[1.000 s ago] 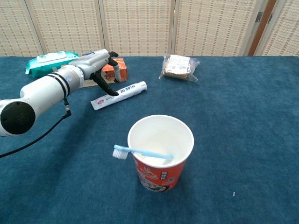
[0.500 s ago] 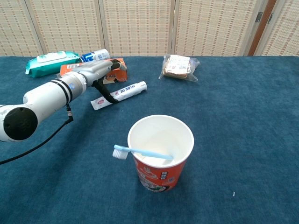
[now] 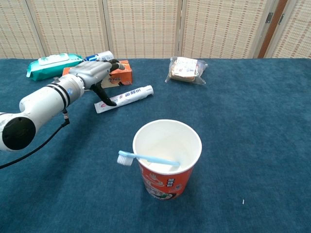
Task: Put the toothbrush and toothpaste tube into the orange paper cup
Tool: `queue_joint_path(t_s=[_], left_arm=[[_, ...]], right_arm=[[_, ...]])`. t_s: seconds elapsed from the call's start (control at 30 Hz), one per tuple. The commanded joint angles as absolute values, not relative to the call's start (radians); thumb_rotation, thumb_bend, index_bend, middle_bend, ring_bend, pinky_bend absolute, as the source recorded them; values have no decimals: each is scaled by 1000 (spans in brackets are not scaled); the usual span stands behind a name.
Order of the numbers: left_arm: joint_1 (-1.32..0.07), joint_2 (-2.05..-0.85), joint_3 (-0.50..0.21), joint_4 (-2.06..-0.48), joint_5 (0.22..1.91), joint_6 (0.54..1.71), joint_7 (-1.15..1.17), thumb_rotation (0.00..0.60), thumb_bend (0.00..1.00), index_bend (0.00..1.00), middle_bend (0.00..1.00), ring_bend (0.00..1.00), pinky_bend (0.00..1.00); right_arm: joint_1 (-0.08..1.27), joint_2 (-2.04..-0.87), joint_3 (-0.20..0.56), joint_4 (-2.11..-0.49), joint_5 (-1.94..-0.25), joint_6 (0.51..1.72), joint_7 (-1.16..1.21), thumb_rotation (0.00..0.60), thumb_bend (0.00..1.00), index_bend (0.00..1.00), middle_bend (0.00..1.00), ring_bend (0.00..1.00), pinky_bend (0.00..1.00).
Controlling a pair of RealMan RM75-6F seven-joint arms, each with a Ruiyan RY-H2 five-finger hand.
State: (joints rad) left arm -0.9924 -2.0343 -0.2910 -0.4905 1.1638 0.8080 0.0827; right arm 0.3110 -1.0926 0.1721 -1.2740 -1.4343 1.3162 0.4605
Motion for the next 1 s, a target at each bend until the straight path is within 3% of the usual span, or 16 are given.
queue_joint_path(t_s=[0.03,0.73,1.0], left_arm=[[-990,-2037,-291,-485,1169,811,77,600,0,21,0,0,0],[-1012,-2067,-302,-350,1185,790,65,600,0,0,0,0,0],[-977,-2000,-271,-519,1243,856,-23,600,0,32,0,0,0]], right_arm=[[311,-1093,172,-1274,-1434,1316,461,600,93,382,8,0,196],[308,-1093,171,-1276,-1436,1314,463,600,93,382,8,0,196],[308,-1099,170,-1265,-1435,1310,473,600,93,382,8,0,196]])
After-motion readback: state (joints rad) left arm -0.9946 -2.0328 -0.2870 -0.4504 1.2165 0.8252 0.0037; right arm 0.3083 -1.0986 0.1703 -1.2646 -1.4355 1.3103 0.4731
